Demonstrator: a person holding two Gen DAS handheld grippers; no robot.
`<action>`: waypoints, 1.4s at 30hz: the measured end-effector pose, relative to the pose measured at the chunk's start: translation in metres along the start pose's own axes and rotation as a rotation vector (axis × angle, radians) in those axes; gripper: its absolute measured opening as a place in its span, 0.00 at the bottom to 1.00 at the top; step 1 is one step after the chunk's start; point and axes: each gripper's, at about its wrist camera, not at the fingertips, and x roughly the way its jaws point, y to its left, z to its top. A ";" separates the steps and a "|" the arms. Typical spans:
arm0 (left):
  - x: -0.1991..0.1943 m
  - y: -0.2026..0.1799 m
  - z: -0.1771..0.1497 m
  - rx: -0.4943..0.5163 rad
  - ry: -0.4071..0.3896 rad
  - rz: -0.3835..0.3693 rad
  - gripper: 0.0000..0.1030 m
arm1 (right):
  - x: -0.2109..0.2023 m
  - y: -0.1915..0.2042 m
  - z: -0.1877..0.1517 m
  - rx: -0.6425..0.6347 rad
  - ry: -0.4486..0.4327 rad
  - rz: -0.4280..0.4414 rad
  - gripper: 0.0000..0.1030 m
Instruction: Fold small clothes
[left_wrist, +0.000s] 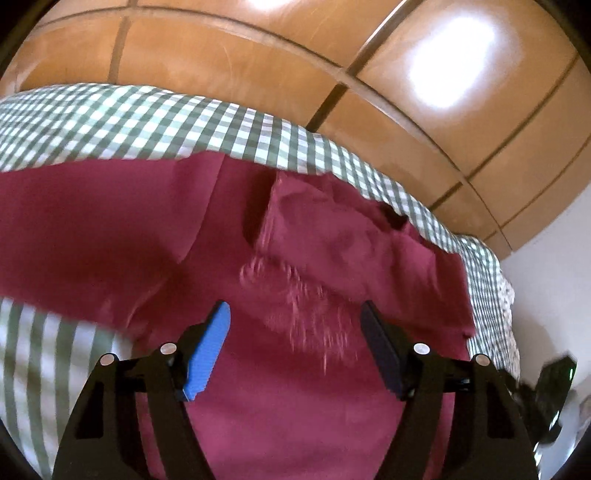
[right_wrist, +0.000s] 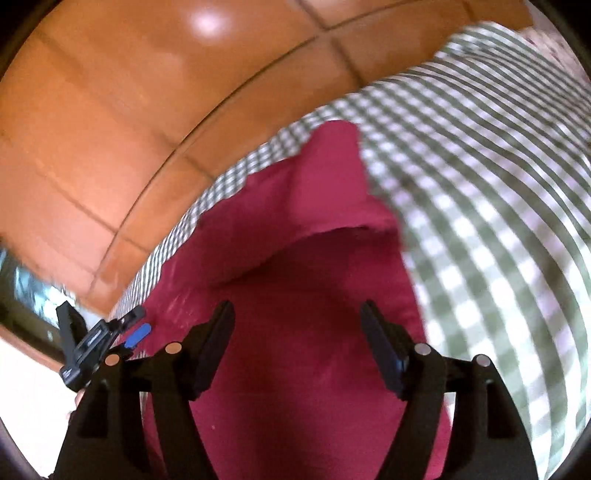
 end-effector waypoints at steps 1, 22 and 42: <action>0.010 0.001 0.008 -0.010 0.011 0.008 0.70 | -0.002 -0.003 0.001 0.009 -0.003 0.000 0.69; -0.001 0.001 0.019 0.056 -0.045 0.005 0.01 | 0.078 0.069 0.077 -0.200 -0.037 -0.106 0.69; -0.036 0.064 -0.016 -0.082 -0.165 0.322 0.56 | 0.144 0.077 0.055 -0.448 -0.040 -0.471 0.82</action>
